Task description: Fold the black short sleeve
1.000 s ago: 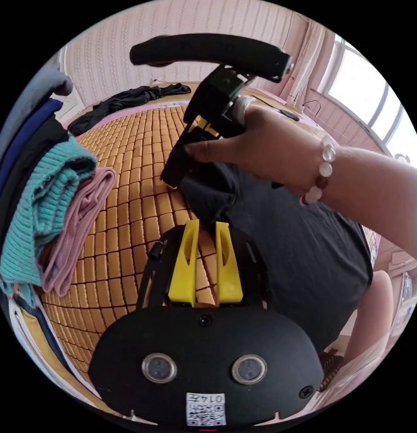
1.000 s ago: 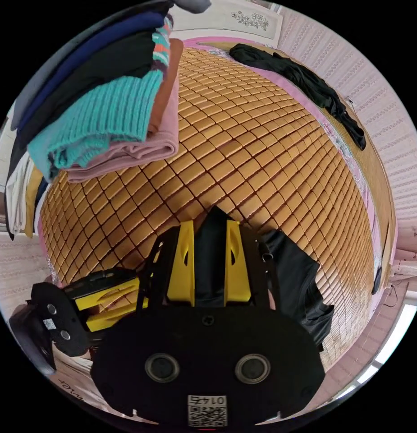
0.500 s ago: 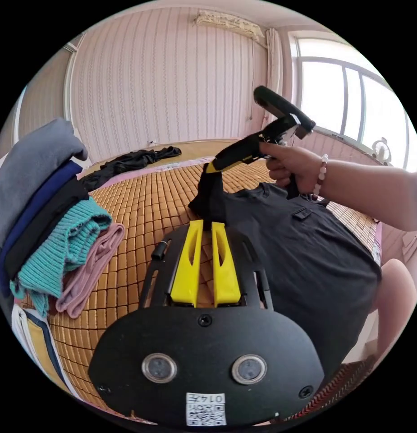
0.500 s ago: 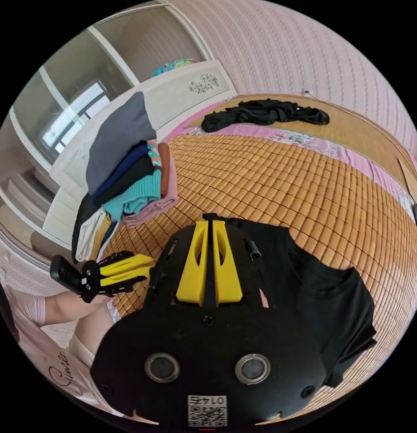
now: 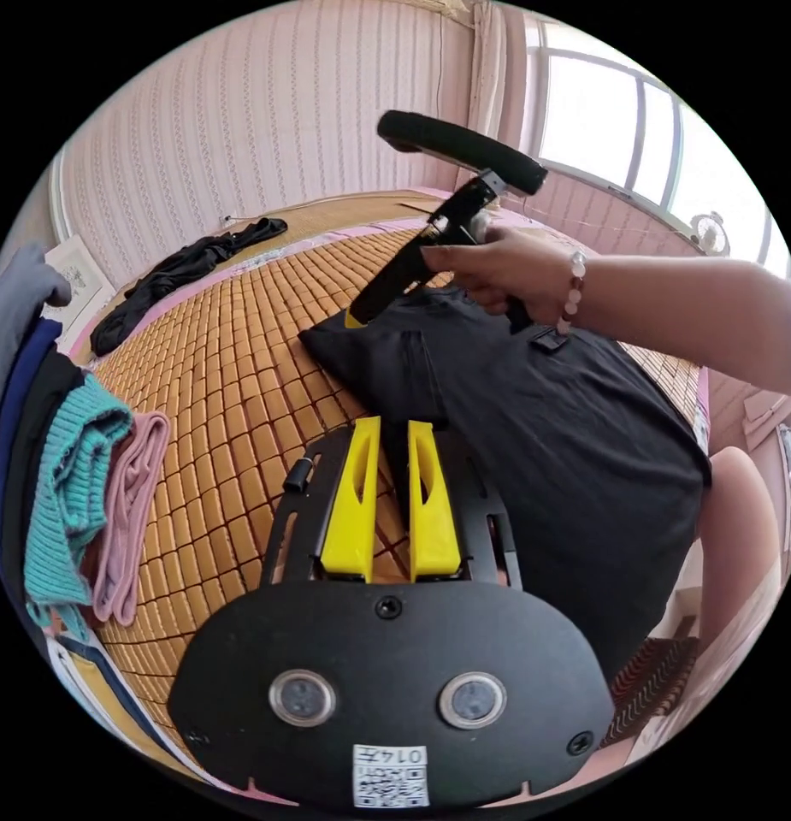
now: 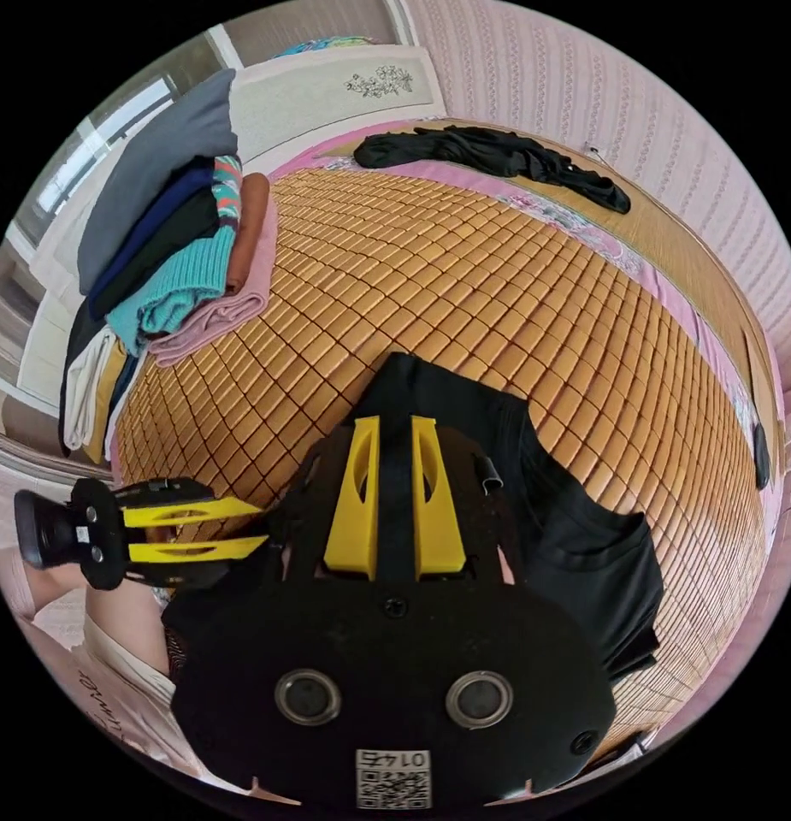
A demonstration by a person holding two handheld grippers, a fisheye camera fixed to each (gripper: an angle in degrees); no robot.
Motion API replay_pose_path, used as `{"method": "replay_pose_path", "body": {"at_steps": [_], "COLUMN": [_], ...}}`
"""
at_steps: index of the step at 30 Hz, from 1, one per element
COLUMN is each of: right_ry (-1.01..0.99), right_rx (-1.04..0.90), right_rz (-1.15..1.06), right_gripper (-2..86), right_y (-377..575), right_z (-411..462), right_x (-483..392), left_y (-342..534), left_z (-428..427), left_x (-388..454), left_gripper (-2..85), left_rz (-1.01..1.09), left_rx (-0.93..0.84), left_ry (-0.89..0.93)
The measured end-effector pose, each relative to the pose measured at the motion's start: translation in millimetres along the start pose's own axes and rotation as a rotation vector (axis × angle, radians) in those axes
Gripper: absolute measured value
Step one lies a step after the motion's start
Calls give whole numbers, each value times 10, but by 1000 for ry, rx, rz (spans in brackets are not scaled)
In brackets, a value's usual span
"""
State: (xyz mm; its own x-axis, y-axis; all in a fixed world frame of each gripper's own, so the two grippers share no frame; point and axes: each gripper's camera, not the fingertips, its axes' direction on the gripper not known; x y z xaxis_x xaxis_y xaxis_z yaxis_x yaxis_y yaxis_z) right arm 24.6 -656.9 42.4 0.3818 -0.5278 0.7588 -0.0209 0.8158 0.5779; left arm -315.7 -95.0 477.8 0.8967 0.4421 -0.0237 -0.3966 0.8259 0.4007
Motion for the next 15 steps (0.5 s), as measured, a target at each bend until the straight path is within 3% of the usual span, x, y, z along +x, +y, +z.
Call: {"method": "replay_pose_path", "body": {"at_steps": [4,6,13,15], "right_ry": [57,37,-36,-75], "right_rx": [3,-117,-69,36], "right_rz": [-4,16,62,140], "right_gripper": [52,14,8,35], "right_y": [-178,-246,-18,236], "right_z": [45,163,-214,-594], "right_x": [-18,69,409,670], "left_y": [-124,-144,-139,-174], "left_z": [272,297,370,343], "left_x": [37,37,84,99], "left_gripper": [49,25,-9,-9], "left_rz": [1,-1,19,2], "left_rx": [-86,-85,-85,-77], "left_ry": [-4,-3,-82,-114]}}
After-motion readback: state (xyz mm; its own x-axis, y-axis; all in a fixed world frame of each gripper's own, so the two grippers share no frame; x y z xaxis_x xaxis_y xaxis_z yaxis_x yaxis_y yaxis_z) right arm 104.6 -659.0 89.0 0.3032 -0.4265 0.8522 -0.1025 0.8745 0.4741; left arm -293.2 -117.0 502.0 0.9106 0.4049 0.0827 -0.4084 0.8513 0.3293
